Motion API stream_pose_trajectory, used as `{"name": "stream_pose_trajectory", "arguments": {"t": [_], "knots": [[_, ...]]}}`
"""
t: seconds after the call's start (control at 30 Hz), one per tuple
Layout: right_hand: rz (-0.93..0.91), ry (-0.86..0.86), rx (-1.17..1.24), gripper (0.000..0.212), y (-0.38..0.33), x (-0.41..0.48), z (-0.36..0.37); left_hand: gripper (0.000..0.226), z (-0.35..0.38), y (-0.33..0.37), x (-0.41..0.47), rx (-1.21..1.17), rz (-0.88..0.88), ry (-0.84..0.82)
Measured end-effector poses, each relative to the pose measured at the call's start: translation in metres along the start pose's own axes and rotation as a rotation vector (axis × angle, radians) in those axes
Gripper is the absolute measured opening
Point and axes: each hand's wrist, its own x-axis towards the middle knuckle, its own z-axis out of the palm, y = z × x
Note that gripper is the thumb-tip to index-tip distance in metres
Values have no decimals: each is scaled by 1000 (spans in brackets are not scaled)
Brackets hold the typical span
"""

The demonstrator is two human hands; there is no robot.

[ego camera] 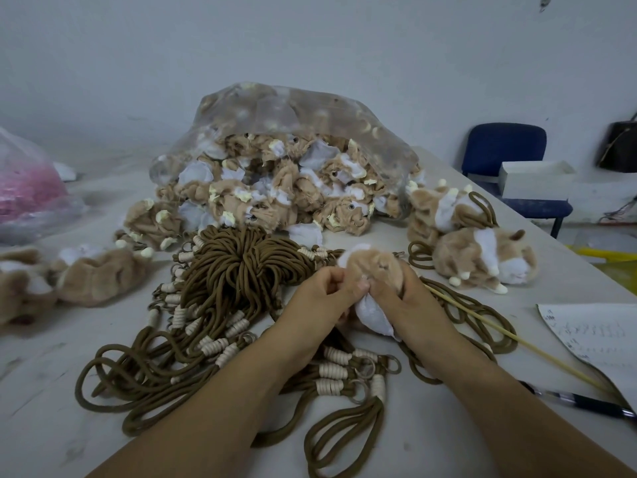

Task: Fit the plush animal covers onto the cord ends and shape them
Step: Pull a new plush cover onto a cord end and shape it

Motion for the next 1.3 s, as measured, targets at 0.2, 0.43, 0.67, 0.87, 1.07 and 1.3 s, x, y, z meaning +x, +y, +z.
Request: {"name": "stream_pose_trajectory", "arguments": {"t": [0.2, 0.43, 0.67, 0.87, 1.07, 1.3], "knots": [[5, -107, 138, 25, -2, -5, 4, 12, -2, -2, 2, 76, 12, 210], [86, -66, 308, 21, -6, -3, 9, 21, -7, -1, 7, 108, 5, 225], [211, 11, 473, 30, -9, 3, -3, 47, 1, 3, -7, 346, 422, 59], [204, 21, 523, 33, -8, 4, -4, 36, 4, -1, -4, 639, 594, 65], [76, -134, 151, 28, -8, -4, -1, 21, -4, 3, -1, 617, 495, 180], [41, -170, 28, 20, -11, -7, 2, 17, -3, 5, 0, 762, 493, 175]]}}
